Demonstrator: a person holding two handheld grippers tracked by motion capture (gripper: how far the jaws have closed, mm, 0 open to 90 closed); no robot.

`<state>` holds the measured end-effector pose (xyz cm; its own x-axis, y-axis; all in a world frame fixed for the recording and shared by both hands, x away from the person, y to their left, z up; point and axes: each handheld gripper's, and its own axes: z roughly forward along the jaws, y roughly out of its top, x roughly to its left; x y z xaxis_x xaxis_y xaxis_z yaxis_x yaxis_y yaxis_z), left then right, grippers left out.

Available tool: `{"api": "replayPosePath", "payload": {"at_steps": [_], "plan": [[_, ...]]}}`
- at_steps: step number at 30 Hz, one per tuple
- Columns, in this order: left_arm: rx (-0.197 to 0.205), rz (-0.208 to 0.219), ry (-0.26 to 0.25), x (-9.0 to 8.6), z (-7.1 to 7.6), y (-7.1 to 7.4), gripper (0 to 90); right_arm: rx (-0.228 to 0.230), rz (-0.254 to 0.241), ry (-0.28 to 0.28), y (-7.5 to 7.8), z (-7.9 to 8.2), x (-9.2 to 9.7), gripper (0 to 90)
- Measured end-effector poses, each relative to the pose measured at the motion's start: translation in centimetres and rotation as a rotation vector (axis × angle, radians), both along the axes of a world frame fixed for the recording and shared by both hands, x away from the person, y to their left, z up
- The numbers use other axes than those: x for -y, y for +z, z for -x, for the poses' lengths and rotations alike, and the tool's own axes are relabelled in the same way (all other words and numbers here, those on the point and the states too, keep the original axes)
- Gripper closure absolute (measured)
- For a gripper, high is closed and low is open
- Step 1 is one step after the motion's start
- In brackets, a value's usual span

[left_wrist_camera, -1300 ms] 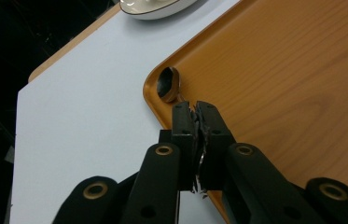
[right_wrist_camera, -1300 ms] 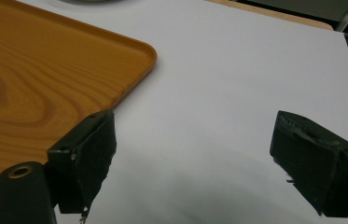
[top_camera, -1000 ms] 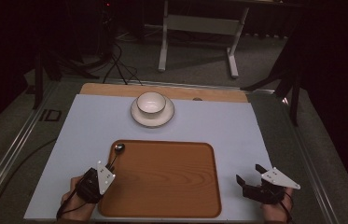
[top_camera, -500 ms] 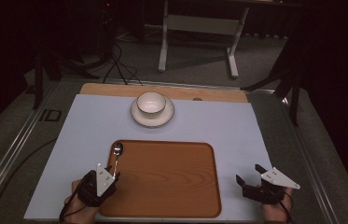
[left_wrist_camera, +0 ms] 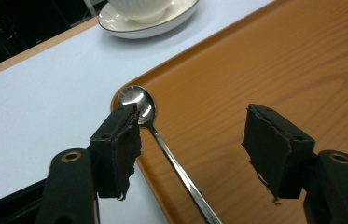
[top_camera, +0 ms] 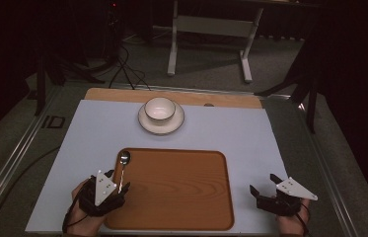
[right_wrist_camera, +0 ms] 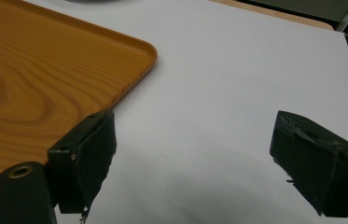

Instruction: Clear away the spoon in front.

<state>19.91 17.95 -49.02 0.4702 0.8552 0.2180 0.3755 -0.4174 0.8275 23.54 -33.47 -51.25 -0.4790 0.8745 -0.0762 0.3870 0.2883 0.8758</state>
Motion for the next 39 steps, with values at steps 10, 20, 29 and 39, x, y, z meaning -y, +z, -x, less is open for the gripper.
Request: {"api": "replayPosePath", "payload": {"at_steps": [10, 20, 29, 39], "plan": [[0.012, 0.063, 0.018, -1.3, -0.2, 0.7, 33.2, 0.002, -0.001, -0.002, 0.1, 0.1, 0.1, 14.2], [0.044, 0.088, 0.075, -3.4, -0.9, 1.5, 31.3, 0.006, -0.005, -0.008, 0.1, 0.1, 0.3, 14.2], [0.019, 0.110, 0.122, -5.9, -2.6, 0.8, 25.6, 0.007, -0.010, -0.018, 0.0, 0.0, 0.7, 14.2], [-0.022, 0.126, 0.190, -7.8, -4.5, -0.7, 23.3, -0.010, -0.009, -0.042, -0.4, -0.3, 1.5, 14.2]]}}
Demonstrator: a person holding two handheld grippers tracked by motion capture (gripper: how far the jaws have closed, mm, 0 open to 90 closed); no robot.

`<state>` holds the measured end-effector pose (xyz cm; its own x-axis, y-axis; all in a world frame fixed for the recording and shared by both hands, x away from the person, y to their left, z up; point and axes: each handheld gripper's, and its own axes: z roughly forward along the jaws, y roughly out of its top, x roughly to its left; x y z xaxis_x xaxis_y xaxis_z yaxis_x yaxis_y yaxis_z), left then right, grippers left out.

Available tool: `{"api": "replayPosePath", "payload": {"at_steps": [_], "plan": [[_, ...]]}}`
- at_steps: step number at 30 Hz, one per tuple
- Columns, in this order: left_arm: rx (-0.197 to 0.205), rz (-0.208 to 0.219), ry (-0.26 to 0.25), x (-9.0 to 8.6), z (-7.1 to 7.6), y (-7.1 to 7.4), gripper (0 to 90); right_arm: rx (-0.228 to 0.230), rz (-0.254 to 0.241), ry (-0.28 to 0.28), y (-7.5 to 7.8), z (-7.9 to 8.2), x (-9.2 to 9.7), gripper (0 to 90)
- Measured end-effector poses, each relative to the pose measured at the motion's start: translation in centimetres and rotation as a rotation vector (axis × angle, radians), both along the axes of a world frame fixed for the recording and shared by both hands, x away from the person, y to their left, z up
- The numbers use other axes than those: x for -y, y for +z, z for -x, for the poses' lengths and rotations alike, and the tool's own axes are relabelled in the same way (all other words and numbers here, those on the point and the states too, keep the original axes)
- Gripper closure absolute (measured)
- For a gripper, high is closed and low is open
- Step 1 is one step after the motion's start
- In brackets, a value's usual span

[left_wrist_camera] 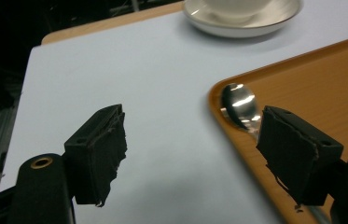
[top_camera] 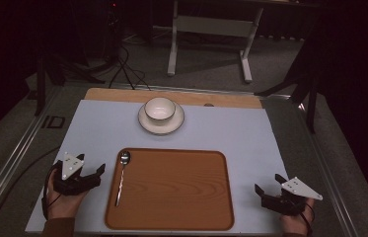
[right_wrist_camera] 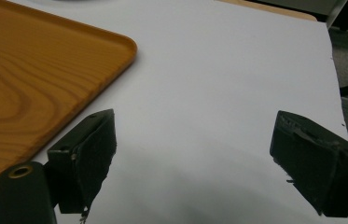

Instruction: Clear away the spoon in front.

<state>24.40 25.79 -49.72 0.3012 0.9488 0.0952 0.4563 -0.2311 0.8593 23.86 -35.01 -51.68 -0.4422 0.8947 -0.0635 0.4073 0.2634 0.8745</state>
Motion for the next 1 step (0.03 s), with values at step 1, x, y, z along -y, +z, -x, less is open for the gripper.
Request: {"api": "replayPosePath", "payload": {"at_steps": [1], "plan": [[-0.007, -0.001, 0.009, -0.22, -0.29, -0.20, 23.3, -0.003, -0.001, -0.003, -0.08, -0.07, 0.12, 14.2]]}}
